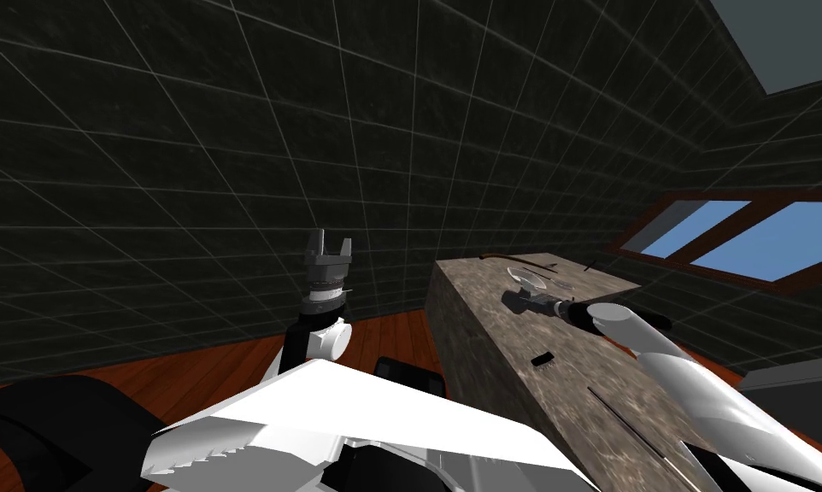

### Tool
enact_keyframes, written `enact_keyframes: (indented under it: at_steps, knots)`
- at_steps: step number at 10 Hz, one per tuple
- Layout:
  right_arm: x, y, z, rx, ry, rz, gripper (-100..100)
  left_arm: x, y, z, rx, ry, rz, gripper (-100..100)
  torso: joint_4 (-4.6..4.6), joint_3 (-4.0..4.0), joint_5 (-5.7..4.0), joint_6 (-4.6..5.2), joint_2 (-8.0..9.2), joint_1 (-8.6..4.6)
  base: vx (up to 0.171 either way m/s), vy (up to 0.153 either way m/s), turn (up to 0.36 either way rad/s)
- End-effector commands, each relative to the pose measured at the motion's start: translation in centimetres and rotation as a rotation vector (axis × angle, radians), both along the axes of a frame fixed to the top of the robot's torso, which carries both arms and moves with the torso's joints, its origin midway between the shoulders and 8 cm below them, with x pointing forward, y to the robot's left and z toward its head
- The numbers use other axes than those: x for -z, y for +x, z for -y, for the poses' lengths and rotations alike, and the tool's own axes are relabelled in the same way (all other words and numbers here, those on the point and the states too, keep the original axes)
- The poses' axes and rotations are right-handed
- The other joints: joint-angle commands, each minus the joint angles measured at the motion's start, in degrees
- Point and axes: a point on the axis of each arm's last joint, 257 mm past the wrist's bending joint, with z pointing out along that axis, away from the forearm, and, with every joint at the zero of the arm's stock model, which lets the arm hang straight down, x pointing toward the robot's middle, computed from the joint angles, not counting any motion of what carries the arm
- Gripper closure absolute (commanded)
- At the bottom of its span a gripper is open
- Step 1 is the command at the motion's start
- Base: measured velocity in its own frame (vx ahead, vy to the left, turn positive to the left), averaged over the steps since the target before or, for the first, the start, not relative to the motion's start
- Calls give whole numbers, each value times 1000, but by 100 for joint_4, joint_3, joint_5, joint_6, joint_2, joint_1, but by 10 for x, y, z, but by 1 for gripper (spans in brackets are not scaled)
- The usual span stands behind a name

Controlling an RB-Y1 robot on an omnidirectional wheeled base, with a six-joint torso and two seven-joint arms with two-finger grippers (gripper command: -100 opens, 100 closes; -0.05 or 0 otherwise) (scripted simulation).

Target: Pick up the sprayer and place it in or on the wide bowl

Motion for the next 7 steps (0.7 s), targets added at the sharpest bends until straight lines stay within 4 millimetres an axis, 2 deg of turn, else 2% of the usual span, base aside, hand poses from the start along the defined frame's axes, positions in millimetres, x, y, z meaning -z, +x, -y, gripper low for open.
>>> enact_keyframes:
  at_steps: [1, 2, 3, 4, 5, 6, 7]
  knots:
    - [4, -3, 14, 3, -52, -22, 100, 0, 0, 0, 0, 0, 0, 0, 0, 0, 0, 0, 0, 0, 41, 26, -17]
    - [2, -10, 32, 15, -100, -36, 100, 0, 0, 0, 0, 0, 0, 0, -3, -4, -2, -5, -5, -4, 62, 33, 10]
    - [5, -13, 35, 13, -123, -49, 100, 0, 0, 0, 0, 0, 0, 0, -4, -8, 2, -4, -13, -3, 60, 26, -6]
    - [2, -19, 52, 25, -166, -61, 100, 0, 0, 0, 0, 0, 0, 0, -5, -9, 4, -7, -14, -2, 73, 28, 8]
    - [4, -23, 58, 22, -197, -80, 100, 0, 0, 0, 0, 0, 0, 0, -5, -11, 8, -8, -19, 3, 62, 29, 0]
    - [1, -30, 75, 35, -242, -95, 100, 0, 0, 0, 0, 0, 0, 0, -6, -12, 10, -10, -18, 6, 70, 37, 16]
    - [3, -33, 79, 32, -269, -111, 100, 0, 0, 0, 0, 0, 0, 0, -7, -13, 11, -9, -20, 9, 64, 27, -3]
